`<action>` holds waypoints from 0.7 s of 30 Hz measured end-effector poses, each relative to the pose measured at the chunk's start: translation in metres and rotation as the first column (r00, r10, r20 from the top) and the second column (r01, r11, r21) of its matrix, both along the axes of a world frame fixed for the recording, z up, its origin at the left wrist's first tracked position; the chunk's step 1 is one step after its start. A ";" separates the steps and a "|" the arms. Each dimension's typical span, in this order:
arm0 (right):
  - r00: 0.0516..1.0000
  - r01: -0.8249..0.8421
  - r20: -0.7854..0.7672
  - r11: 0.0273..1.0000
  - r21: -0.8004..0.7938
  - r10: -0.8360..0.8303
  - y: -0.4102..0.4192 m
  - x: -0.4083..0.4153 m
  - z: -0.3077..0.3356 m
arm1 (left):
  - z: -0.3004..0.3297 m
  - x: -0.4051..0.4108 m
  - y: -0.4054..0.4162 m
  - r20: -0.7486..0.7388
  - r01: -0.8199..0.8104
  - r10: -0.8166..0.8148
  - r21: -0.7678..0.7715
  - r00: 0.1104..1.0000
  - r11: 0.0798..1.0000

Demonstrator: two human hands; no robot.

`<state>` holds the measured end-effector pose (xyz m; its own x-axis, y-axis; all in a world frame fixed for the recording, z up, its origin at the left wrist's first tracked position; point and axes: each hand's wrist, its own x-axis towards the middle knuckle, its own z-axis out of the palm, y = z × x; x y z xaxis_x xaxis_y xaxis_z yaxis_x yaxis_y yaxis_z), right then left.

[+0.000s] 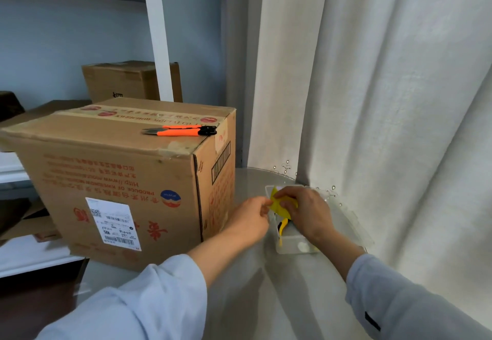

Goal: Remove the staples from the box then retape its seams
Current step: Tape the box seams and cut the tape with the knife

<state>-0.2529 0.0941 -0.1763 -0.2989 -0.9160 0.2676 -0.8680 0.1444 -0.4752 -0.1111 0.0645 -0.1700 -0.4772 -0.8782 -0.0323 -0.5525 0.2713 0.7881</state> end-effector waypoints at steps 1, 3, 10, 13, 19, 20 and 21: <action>0.999 0.003 -0.034 1.000 0.012 -0.003 -0.002 0.000 -0.004 | -0.004 -0.001 -0.002 0.032 0.012 -0.012 0.011 0.999 1.000; 0.996 0.039 -0.082 0.999 0.017 -0.038 -0.002 -0.001 -0.009 | -0.015 -0.003 -0.002 0.088 0.047 -0.050 0.026 0.995 0.999; 0.995 0.042 -0.096 0.999 0.000 -0.041 0.007 -0.008 -0.031 | -0.038 -0.011 0.007 0.243 0.124 -0.102 -0.077 0.965 0.989; 0.991 0.006 -0.131 1.000 0.007 -0.005 0.011 -0.003 -0.033 | -0.034 -0.011 0.009 0.336 0.122 -0.040 -0.227 0.941 0.966; 0.994 -0.073 -0.088 0.997 -0.020 0.071 0.023 0.015 -0.051 | -0.031 0.008 0.028 0.406 0.142 -0.033 -0.243 0.913 0.960; 0.993 -0.078 -0.091 0.997 -0.023 0.076 0.026 0.018 -0.052 | -0.032 0.013 0.032 0.396 0.143 -0.045 -0.221 0.917 0.965; 0.991 -0.093 -0.099 0.995 -0.024 0.091 0.029 0.021 -0.052 | -0.032 0.018 0.036 0.392 0.149 -0.062 -0.195 0.918 0.970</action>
